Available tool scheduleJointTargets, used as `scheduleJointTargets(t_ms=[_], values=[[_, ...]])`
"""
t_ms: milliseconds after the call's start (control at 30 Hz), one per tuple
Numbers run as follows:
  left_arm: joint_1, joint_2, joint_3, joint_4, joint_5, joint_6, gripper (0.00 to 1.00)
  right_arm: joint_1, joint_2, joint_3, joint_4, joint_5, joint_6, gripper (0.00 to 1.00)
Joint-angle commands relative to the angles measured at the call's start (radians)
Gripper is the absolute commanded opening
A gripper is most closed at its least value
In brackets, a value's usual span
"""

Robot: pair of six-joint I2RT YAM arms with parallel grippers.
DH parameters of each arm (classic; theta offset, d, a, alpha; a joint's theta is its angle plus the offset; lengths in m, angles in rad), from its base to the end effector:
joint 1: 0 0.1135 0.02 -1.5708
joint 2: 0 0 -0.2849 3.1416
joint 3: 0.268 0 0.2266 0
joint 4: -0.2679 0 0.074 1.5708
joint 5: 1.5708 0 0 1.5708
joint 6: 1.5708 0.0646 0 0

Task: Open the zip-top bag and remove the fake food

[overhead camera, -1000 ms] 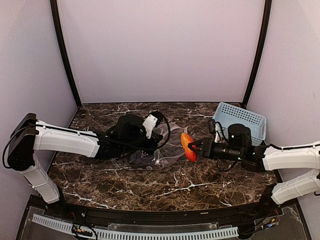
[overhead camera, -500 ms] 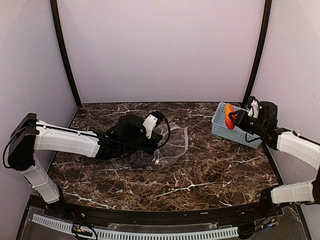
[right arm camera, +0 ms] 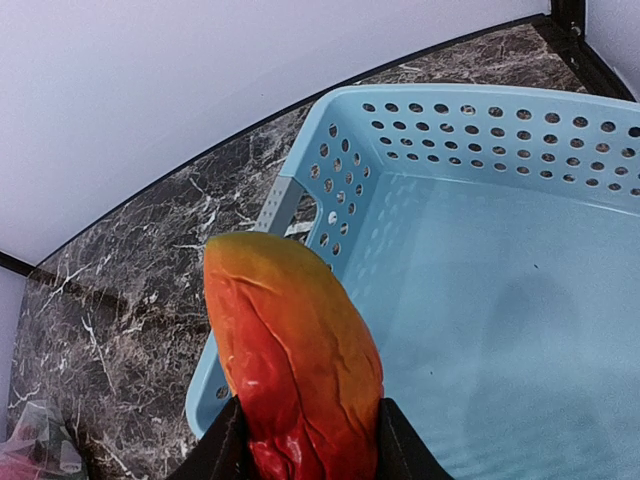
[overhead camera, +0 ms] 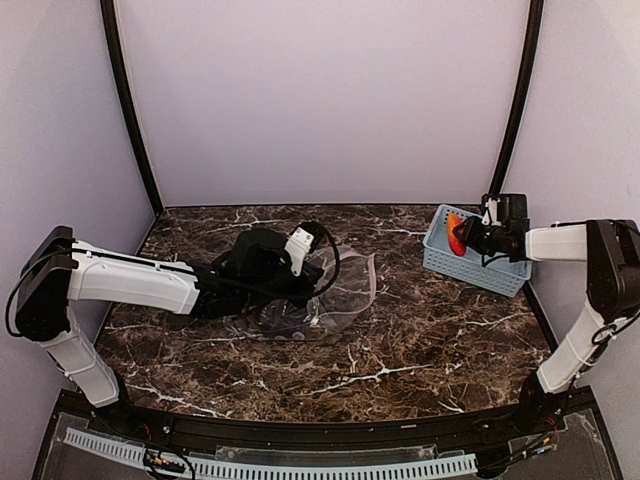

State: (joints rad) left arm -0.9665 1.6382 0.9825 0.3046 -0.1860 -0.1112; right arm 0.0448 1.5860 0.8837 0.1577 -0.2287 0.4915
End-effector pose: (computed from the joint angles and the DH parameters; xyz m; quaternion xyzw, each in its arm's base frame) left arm 0.2246 -0.3043 0.2648 0.2901 0.7647 -0.2273 0.5286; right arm 0.3460 0.0302 0.2321 0.1371 0.8564 0.2251 0.4440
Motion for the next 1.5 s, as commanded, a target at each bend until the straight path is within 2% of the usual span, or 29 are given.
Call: scheduleJointTargets(t_ms=[0, 333, 800, 867, 967, 1133, 1300, 1467], values=[[0.01, -0.048, -0.01, -0.007, -0.021, 0.006, 0.01, -0.005, 0.108, 0.096, 0.05, -0.042, -0.032, 0.17], [0.017, -0.055, -0.021, -0.012, -0.021, 0.007, 0.01, 0.007, 0.268, 0.157, 0.108, -0.097, 0.001, 0.17], [0.02, -0.053, -0.018, -0.013, -0.017, 0.005, 0.01, 0.136, 0.163, -0.048, 0.19, -0.127, 0.065, 0.2], [0.019, -0.051, -0.018, -0.012, -0.017, 0.006, 0.01, 0.141, 0.16, -0.066, 0.196, -0.125, 0.063, 0.24], [0.02, -0.049, -0.016, -0.011, -0.016, 0.007, 0.01, 0.141, 0.167, -0.06, 0.181, -0.119, 0.052, 0.4], [0.019, -0.047, -0.012, -0.015, -0.014, 0.006, 0.01, 0.141, 0.161, -0.021, 0.137, -0.101, 0.026, 0.54], [0.02, -0.047, -0.005, -0.027, -0.013, 0.007, 0.01, 0.141, 0.121, 0.027, 0.071, -0.064, -0.022, 0.63], [0.019, -0.061, -0.003, -0.036, -0.004, 0.005, 0.01, 0.144, 0.036, 0.037, 0.046, -0.065, -0.1, 0.64]])
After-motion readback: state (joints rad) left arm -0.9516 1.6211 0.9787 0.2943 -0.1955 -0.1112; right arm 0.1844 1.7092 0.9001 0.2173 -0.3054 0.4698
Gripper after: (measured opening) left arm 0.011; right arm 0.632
